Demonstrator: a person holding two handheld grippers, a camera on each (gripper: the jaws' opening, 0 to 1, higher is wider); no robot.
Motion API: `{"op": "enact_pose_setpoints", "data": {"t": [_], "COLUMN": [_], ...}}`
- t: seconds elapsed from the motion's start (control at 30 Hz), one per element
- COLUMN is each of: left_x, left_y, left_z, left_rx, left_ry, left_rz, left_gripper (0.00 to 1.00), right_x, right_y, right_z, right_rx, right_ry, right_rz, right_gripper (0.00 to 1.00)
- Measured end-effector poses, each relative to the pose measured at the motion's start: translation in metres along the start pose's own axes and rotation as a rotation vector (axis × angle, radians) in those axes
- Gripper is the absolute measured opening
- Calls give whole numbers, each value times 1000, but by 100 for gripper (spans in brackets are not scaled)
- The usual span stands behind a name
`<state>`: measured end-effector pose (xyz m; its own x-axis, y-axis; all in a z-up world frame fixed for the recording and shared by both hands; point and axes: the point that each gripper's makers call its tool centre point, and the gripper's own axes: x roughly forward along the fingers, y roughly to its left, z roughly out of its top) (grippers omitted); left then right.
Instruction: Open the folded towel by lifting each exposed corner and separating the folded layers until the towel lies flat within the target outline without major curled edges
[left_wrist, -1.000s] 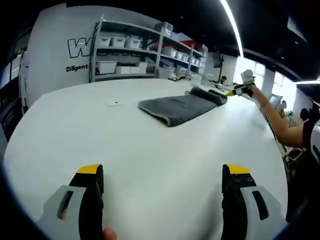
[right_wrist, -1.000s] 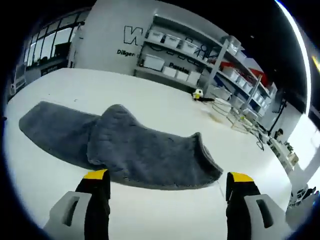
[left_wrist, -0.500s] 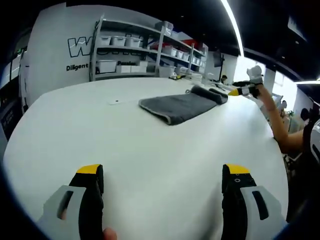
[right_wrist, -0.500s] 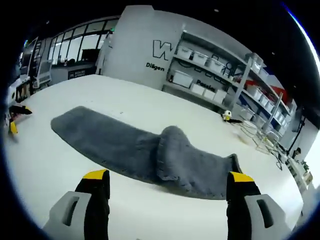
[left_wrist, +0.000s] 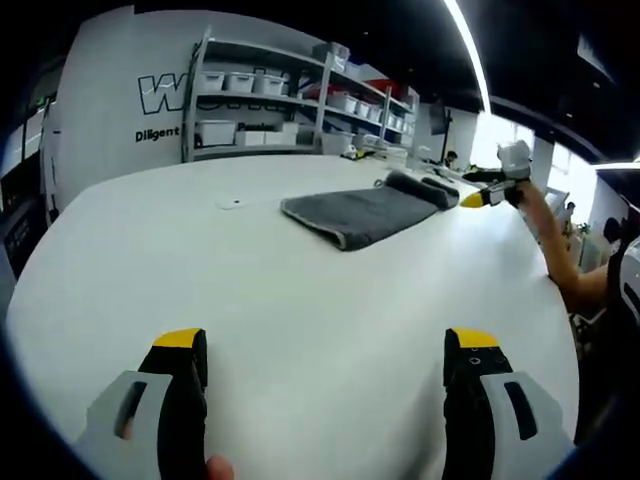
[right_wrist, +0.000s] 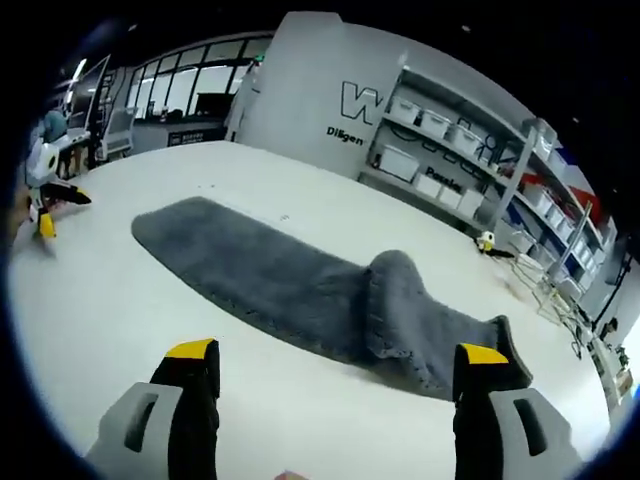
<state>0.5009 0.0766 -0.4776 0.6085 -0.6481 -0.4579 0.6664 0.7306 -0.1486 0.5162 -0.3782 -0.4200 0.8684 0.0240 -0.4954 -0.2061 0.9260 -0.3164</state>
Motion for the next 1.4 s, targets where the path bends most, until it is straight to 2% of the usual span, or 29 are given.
{"op": "enact_pose_setpoints", "data": {"t": [0.23, 0.33, 0.4, 0.47, 0.6, 0.77, 0.93, 1.03, 1.17, 1.4], "left_x": [3, 3, 6, 9, 12, 17, 37, 55, 85, 122], "left_y": [-1, -2, -3, -9, -12, -15, -17, -22, -28, -25], "left_z": [0, 4, 9, 15, 21, 44, 71, 83, 91, 98], "left_rx": [-29, -38, -37, -68, -50, -37, -25, -13, 30, 42], "left_ry": [-9, -20, -36, -60, -54, -85, -134, -144, -129, -139], "left_rz": [-8, 3, 15, -6, -5, 13, 39, 48, 68, 115], "left_gripper": [97, 97, 97, 97, 96, 95, 90, 88, 85, 77], "right_x": [-13, -16, -20, -22, -28, -32, -34, -36, -37, -40], "right_y": [2, 4, 8, 12, 18, 22, 24, 21, 19, 16], "right_z": [11, 13, 15, 17, 22, 28, 28, 29, 29, 31], "right_rx": [-7, -20, -37, -43, -54, -67, -84, -86, -87, -82], "right_ry": [-55, -57, -65, -73, -98, -125, -126, -135, -138, -150], "right_rz": [9, 14, 20, 37, 53, 63, 63, 49, 42, 34], "right_gripper": [99, 99, 99, 99, 99, 99, 99, 99, 99, 99]}}
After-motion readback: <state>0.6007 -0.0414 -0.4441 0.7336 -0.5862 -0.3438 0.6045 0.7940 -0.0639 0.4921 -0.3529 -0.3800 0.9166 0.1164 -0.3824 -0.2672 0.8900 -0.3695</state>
